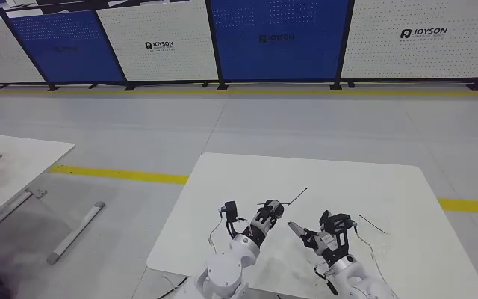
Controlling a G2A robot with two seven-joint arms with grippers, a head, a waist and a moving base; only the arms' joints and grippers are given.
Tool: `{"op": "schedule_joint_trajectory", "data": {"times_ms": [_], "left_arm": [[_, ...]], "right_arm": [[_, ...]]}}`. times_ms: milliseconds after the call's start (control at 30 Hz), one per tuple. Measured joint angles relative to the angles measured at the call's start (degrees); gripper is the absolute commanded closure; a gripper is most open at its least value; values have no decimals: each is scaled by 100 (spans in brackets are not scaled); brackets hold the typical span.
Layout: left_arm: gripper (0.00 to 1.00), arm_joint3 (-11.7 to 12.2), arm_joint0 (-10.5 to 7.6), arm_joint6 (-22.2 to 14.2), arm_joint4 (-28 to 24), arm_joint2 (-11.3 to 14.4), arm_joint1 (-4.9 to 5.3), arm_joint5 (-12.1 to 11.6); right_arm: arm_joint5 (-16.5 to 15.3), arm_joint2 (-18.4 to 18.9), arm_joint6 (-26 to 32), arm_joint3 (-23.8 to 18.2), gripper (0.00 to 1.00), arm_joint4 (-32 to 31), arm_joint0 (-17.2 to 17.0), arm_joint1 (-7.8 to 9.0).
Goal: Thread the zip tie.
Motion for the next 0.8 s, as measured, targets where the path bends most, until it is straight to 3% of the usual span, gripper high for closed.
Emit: {"op": "schedule_joint_trajectory", "data": {"times_ms": [200,233,267,300,433,567,800], "left_arm": [[100,41,-16,-43,-12,41,-4,-12],[100,54,-25,-63,-6,65,-6,-17],[100,61,-31,-77,2,88,-8,-22],[100,65,-35,-86,11,113,-10,-26],[100,67,-44,-94,34,149,-12,-25],[100,64,-43,-118,65,163,-9,-67],[100,86,-43,-116,90,203,-10,-78]], "right_arm": [[-54,-8,96,50,0,232,34,-6],[-81,5,128,82,12,372,64,-8],[-110,19,168,116,42,483,101,-9],[-134,31,224,158,55,579,151,-8],[-129,5,353,231,75,688,264,-9],[-42,-86,465,283,71,592,357,-13],[-323,-131,273,289,66,527,359,10]]}}
